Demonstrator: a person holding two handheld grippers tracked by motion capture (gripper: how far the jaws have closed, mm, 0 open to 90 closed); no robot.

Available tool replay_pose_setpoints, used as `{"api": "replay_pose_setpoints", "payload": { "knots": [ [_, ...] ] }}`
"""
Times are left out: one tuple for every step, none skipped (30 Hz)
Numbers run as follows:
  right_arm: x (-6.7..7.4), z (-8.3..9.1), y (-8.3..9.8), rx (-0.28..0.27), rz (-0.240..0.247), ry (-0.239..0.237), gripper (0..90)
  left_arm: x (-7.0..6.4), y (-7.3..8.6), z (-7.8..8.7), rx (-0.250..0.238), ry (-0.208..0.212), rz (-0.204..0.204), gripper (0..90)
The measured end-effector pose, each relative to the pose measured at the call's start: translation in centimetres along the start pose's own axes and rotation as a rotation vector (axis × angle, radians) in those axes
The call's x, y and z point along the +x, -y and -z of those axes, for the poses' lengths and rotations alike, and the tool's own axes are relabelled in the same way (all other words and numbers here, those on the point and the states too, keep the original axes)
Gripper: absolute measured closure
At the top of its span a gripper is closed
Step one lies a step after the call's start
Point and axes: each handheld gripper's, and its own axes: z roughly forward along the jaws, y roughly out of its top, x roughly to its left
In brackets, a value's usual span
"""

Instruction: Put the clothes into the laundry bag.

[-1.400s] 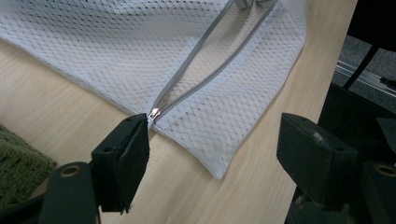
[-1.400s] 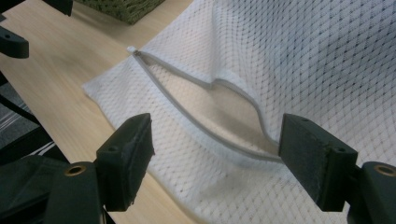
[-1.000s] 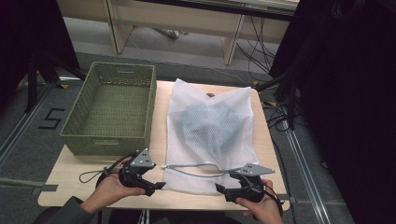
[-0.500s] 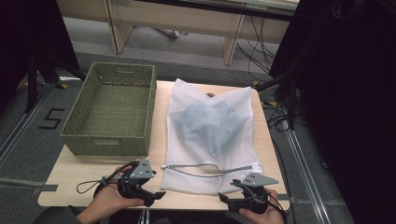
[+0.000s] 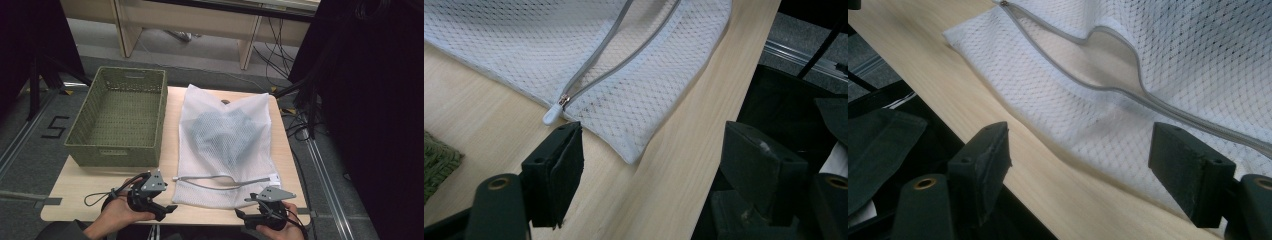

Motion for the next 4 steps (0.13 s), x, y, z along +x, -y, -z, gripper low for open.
{"api": "replay_pose_setpoints", "payload": {
  "knots": [
    [-0.03, 0.02, -0.01, 0.004, 0.004, -0.002, 25.6, 0.00, 0.02, -0.01, -0.005, 0.007, 0.004, 24.8],
    [0.07, 0.06, -0.01, 0.011, -0.009, -0.003, 25.6, 0.01, 0.02, -0.02, -0.005, 0.006, 0.006, 24.8],
    [0.15, 0.07, 0.01, 0.015, -0.018, -0.003, 25.6, 0.02, 0.02, -0.02, -0.004, 0.006, 0.005, 24.8],
    [0.06, 0.03, 0.01, 0.010, -0.006, -0.004, 25.6, 0.02, 0.02, -0.03, -0.005, 0.008, 0.006, 24.8]
  ]
}}
